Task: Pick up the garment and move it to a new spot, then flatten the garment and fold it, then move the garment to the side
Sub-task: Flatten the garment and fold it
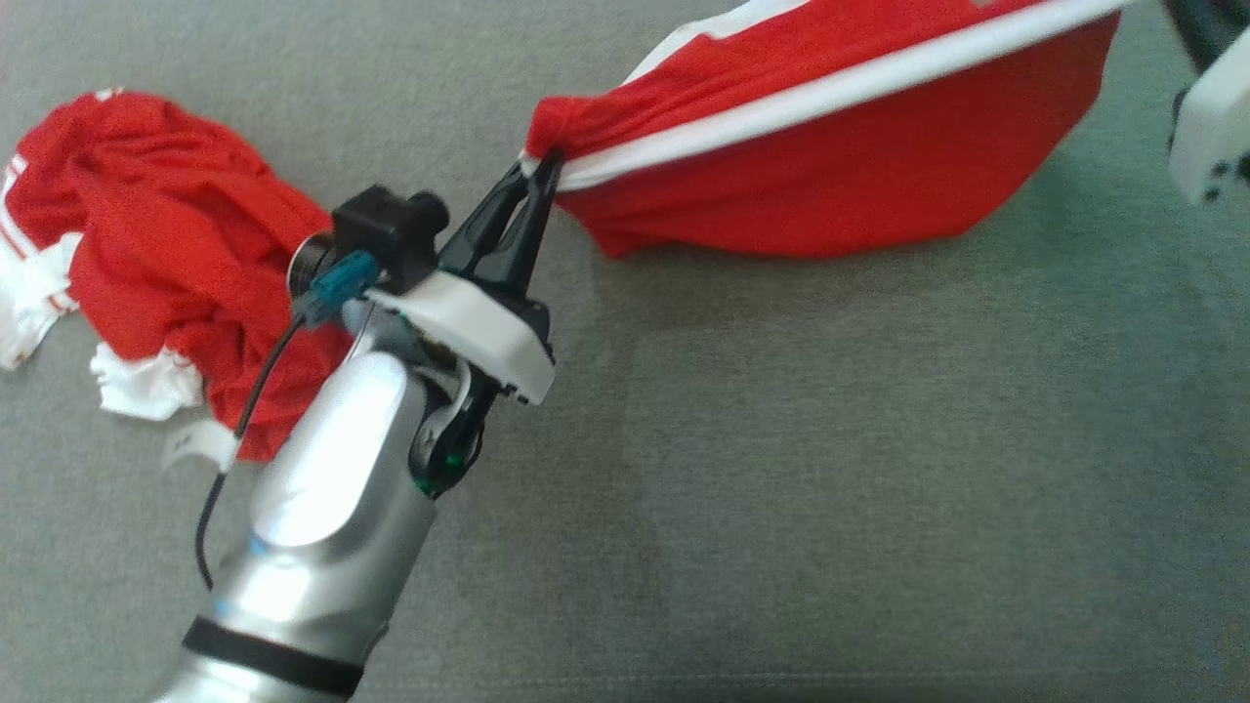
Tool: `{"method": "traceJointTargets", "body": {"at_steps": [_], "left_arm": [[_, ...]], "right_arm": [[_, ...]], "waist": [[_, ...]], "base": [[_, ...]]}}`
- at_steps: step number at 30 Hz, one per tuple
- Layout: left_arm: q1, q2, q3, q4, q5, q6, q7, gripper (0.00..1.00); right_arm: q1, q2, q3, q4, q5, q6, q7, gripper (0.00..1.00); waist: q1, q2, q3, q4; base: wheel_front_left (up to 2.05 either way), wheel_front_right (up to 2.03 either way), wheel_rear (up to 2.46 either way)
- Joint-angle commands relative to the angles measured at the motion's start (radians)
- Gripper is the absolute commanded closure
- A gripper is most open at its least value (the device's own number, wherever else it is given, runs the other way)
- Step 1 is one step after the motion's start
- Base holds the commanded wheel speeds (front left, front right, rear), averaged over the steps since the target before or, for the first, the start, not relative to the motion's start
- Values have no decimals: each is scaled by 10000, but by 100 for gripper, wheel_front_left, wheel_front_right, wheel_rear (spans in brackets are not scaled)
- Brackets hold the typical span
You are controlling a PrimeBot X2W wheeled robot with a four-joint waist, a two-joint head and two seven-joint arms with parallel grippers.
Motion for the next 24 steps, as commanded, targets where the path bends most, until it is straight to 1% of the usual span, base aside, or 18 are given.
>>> {"method": "traceJointTargets", "body": {"at_steps": [1,12,17,24], "left_arm": [[-449,154,323,-182,25,25,-73,100],[-1912,-276,-111,1063,-311,-50,-148,100],[-2485,-345,-299,1518,-573,20,-326,100],[-3034,-367,-739,1968,-984,127,-528,100]], "right_arm": [[-328,-229,44,-96,-77,-13,-116,100],[-2800,-115,1613,2191,-154,-13,-684,100],[-3579,-1,2261,3021,-128,-13,-1013,100],[-4330,227,2910,4009,30,-13,-1584,100]], "waist": [[-1,0,333,304],[-1,0,1387,888],[-1,0,1755,1012],[-1,0,2032,1157]], "base": [[0,0,0],[0,0,0],[0,0,0],[0,0,0]]}}
